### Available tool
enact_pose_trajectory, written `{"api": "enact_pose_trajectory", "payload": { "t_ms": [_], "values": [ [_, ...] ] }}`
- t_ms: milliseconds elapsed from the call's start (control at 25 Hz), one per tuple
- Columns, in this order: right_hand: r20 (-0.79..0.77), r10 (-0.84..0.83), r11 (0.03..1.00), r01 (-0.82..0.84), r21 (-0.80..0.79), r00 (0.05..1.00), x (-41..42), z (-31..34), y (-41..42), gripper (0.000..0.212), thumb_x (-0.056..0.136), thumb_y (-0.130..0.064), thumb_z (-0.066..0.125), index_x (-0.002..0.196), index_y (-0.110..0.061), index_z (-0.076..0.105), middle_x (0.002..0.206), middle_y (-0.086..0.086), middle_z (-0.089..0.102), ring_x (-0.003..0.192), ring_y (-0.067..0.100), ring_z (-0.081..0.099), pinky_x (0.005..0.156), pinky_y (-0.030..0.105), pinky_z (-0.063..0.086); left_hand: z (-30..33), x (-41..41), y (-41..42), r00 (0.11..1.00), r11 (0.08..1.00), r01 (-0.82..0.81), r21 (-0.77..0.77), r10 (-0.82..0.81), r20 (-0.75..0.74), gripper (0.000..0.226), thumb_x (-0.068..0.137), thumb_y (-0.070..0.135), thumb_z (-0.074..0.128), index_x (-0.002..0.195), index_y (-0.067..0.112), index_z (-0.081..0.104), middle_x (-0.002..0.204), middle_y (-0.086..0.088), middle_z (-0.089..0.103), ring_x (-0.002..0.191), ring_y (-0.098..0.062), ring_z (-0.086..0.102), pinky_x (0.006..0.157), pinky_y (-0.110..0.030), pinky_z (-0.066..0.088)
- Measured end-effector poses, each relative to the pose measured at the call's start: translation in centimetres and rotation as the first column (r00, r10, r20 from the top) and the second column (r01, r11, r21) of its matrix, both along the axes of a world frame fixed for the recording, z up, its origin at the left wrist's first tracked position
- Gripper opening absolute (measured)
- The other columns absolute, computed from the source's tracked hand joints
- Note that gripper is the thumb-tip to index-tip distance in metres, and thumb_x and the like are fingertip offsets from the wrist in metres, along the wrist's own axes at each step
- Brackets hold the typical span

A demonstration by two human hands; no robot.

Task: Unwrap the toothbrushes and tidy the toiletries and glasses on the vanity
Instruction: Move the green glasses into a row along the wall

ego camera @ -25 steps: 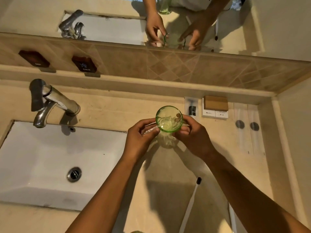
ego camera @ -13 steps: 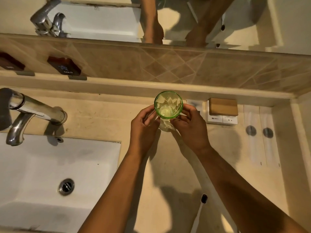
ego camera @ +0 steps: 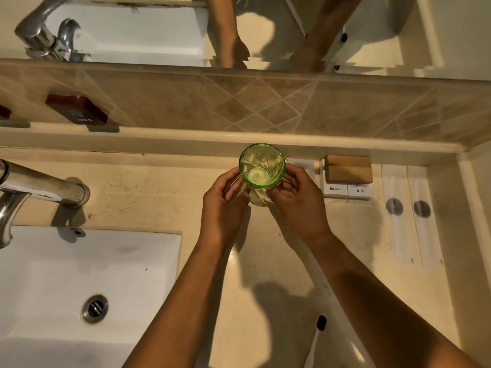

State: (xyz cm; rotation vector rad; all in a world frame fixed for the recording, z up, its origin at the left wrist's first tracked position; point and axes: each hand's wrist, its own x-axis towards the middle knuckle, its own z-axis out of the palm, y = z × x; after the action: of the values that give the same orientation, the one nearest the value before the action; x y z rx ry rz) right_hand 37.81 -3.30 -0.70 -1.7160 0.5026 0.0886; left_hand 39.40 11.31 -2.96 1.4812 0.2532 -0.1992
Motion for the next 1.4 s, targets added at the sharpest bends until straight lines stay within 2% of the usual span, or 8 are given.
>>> {"api": "enact_pose_trajectory", "payload": {
  "t_ms": [160, 320, 800, 920, 1000, 1160, 1280, 1400],
  "values": [
    [-0.011, -0.007, 1.000, 0.008, 0.002, 1.000, 0.1, -0.2, -0.1, 0.055, 0.086, -0.003, 0.074, 0.135, -0.016, 0.056, 0.115, -0.012, 0.066, 0.095, -0.018, 0.064, 0.073, 0.004, 0.050, -0.5, 0.1, -0.1, 1.000, 1.000, 0.022, -0.005, -0.022, -0.010, 0.056, 0.085, -0.023, 0.058, 0.120, 0.020, 0.063, 0.114, 0.017, 0.071, 0.117, -0.006, 0.065, 0.094, -0.027, 0.056],
    [-0.013, -0.014, 1.000, 0.014, -0.013, 1.000, 0.3, -0.4, -0.3, 0.055, 0.086, -0.006, 0.075, 0.137, -0.017, 0.055, 0.112, -0.017, 0.066, 0.092, -0.020, 0.063, 0.072, 0.004, 0.050, -0.5, 0.2, -0.3, 0.998, 0.998, 0.054, 0.028, -0.054, 0.013, 0.057, 0.085, -0.022, 0.059, 0.129, 0.014, 0.059, 0.127, 0.003, 0.066, 0.126, -0.013, 0.061, 0.093, -0.022, 0.055],
    [-0.039, 0.008, 0.993, -0.012, -0.116, 0.999, 0.5, -0.6, -0.3, 0.057, 0.091, -0.012, 0.071, 0.143, -0.021, 0.051, 0.130, -0.003, 0.067, 0.112, 0.005, 0.066, 0.079, 0.002, 0.050, -0.5, 0.5, -0.4, 0.990, 0.980, 0.119, 0.162, -0.130, 0.053, 0.055, 0.090, -0.011, 0.062, 0.141, 0.010, 0.052, 0.139, -0.003, 0.061, 0.131, -0.013, 0.056, 0.102, -0.021, 0.051],
    [-0.065, 0.026, 0.993, -0.033, -0.111, 0.998, -0.3, -0.3, -0.2, 0.058, 0.093, -0.006, 0.066, 0.146, -0.019, 0.048, 0.131, -0.002, 0.066, 0.105, -0.003, 0.063, 0.073, -0.002, 0.047, -0.3, 0.0, -0.4, 0.987, 0.967, 0.159, 0.200, -0.157, -0.027, 0.065, 0.092, -0.005, 0.062, 0.150, 0.013, 0.039, 0.152, -0.001, 0.048, 0.139, -0.012, 0.046, 0.097, -0.012, 0.048],
    [-0.068, 0.035, 0.988, -0.045, -0.146, 0.997, -1.6, 0.7, -0.1, 0.054, 0.094, 0.003, 0.058, 0.144, -0.013, 0.050, 0.118, -0.001, 0.067, 0.086, -0.013, 0.061, 0.065, -0.004, 0.042, 0.2, -0.9, 0.1, 0.984, 0.964, 0.173, 0.200, -0.159, -0.082, 0.065, 0.094, -0.006, 0.059, 0.152, 0.014, 0.036, 0.155, -0.003, 0.044, 0.141, -0.014, 0.044, 0.101, -0.019, 0.047],
    [-0.080, 0.074, 0.984, -0.085, -0.156, 0.994, -6.0, 2.1, 0.1, 0.042, 0.091, 0.008, 0.055, 0.127, -0.011, 0.062, 0.091, -0.004, 0.066, 0.066, -0.018, 0.057, 0.061, -0.003, 0.039, 1.1, -3.9, 3.7, 0.984, 0.931, 0.173, 0.322, -0.152, -0.090, 0.036, 0.093, 0.010, 0.061, 0.128, 0.017, 0.062, 0.122, -0.004, 0.070, 0.116, -0.018, 0.065, 0.105, -0.045, 0.051],
    [-0.131, 0.218, 0.948, -0.242, -0.207, 0.967, -11.7, 2.2, 1.2, 0.030, 0.094, -0.005, 0.060, 0.108, -0.031, 0.068, 0.091, -0.018, 0.068, 0.078, -0.013, 0.064, 0.068, 0.004, 0.049, 2.6, -9.1, 8.2, 0.983, 0.896, 0.176, 0.407, -0.142, -0.114, 0.014, 0.093, 0.018, 0.064, 0.102, 0.023, 0.073, 0.098, 0.005, 0.077, 0.095, -0.011, 0.072, 0.092, -0.039, 0.057],
    [-0.202, 0.352, 0.892, -0.393, -0.224, 0.914, -17.4, 1.5, 1.8, 0.021, 0.094, -0.015, 0.064, 0.106, -0.031, 0.071, 0.096, -0.014, 0.072, 0.085, -0.003, 0.067, 0.075, 0.014, 0.055, 3.6, -15.4, 12.0, 0.977, 0.858, 0.198, 0.474, -0.135, -0.163, 0.017, 0.095, 0.009, 0.059, 0.098, 0.018, 0.074, 0.091, 0.009, 0.077, 0.085, 0.003, 0.070, 0.082, -0.029, 0.054]
  ]
}}
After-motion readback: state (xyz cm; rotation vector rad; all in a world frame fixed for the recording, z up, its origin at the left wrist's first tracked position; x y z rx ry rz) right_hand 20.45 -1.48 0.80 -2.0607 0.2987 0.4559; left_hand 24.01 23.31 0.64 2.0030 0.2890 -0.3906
